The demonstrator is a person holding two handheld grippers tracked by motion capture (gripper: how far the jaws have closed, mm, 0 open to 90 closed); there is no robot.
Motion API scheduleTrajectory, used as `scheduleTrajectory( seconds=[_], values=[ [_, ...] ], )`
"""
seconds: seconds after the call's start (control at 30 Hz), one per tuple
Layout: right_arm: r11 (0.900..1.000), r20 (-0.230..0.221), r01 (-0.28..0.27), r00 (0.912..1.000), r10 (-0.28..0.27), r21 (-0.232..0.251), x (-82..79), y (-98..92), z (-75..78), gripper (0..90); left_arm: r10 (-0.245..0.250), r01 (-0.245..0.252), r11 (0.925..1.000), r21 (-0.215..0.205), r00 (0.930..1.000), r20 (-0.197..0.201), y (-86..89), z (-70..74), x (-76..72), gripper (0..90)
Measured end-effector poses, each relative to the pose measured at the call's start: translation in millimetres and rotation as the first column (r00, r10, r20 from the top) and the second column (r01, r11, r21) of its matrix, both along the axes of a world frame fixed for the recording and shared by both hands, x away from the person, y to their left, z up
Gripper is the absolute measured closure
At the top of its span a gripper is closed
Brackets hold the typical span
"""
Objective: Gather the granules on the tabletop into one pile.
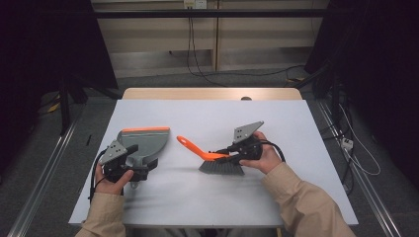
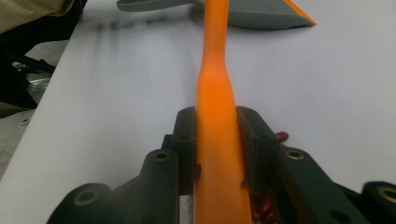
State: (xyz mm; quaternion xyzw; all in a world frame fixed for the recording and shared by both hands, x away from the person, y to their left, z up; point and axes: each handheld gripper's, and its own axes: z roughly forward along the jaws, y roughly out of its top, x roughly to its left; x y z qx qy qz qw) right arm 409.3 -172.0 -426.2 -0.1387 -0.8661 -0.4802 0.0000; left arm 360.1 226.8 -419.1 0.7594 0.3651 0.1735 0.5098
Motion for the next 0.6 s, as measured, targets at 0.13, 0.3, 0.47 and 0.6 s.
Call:
scheduleTrajectory(
  seconds=[0.13, 0.3, 0.47, 0.6],
  values=[
    [1.000, 0.019, 0.007, 0.9998, -0.007, 0.000, 8.9, 8.4, 0.4, 70.8, -0.002, 0.002, 1.0000, 0.004, 1.0000, 0.001, -0.2, -0.3, 0.0, 5.1],
    [1.000, 0.024, 0.008, 0.9997, -0.008, -0.004, 16.4, 17.5, 2.1, 71.0, -0.001, 0.001, 1.0000, -0.002, 1.0000, -0.001, -0.5, -0.7, 0.1, 5.1],
    [0.999, 0.017, 0.014, 0.9997, -0.015, 0.033, 16.6, 20.5, 10.7, 71.0, -0.004, 0.004, 1.0000, 0.001, 1.0000, 0.001, 0.5, -0.1, -0.1, 5.1],
    [0.995, 0.036, 0.056, 0.9976, -0.059, 0.079, 14.1, 15.4, 24.0, 71.0, -0.002, 0.002, 1.0000, -0.004, 1.0000, 0.006, 0.6, 0.4, -0.2, 5.1]
  ],
)
